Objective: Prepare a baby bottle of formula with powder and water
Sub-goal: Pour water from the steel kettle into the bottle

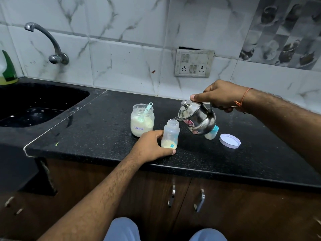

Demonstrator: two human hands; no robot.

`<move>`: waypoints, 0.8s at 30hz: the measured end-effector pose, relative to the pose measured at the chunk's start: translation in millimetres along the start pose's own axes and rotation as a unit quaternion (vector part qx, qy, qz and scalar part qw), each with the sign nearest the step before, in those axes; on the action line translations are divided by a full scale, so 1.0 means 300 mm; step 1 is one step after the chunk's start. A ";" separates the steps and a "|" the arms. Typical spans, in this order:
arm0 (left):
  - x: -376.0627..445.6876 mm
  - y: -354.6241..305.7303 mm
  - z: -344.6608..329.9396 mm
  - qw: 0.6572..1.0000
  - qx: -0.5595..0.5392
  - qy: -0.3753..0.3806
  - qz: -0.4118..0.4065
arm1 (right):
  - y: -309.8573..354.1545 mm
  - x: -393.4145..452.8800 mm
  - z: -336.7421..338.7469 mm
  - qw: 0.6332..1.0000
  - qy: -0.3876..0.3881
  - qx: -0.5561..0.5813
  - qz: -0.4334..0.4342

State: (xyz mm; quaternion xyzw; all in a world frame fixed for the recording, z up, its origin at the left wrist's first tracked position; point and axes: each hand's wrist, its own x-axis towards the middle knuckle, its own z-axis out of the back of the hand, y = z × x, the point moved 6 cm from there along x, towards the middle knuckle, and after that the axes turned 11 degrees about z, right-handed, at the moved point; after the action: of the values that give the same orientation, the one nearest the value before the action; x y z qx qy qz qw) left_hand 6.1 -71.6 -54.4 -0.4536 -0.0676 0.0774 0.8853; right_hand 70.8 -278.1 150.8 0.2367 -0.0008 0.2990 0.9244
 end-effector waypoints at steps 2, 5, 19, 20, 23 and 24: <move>0.001 -0.001 0.000 1.000 0.003 -0.002 -0.001 | 0.008 -0.004 0.000 1.000 0.003 -0.006 0.002; -0.001 -0.004 0.001 1.000 0.012 -0.008 -0.002 | 0.016 -0.008 0.006 1.000 0.005 -0.016 0.002; -0.007 -0.009 0.004 1.000 0.012 -0.008 -0.002 | 0.035 -0.013 0.024 0.999 0.011 -0.052 -0.002; -0.006 -0.008 0.004 1.000 0.012 -0.008 -0.001 | 0.037 -0.013 0.025 0.998 0.012 -0.055 -0.002; -0.004 -0.005 0.003 1.000 0.009 -0.008 -0.001 | 0.046 -0.013 0.028 0.998 0.012 -0.066 0.000; -0.004 -0.005 0.003 1.000 0.009 -0.007 -0.001 | 0.050 -0.014 0.029 0.997 0.012 -0.071 0.001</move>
State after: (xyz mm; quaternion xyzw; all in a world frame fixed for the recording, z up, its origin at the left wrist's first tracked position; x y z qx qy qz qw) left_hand 4.8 -71.9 -52.7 -0.4450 -0.0740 0.0800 0.8889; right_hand 60.3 -273.6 164.5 0.1674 -0.0114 0.3015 0.9386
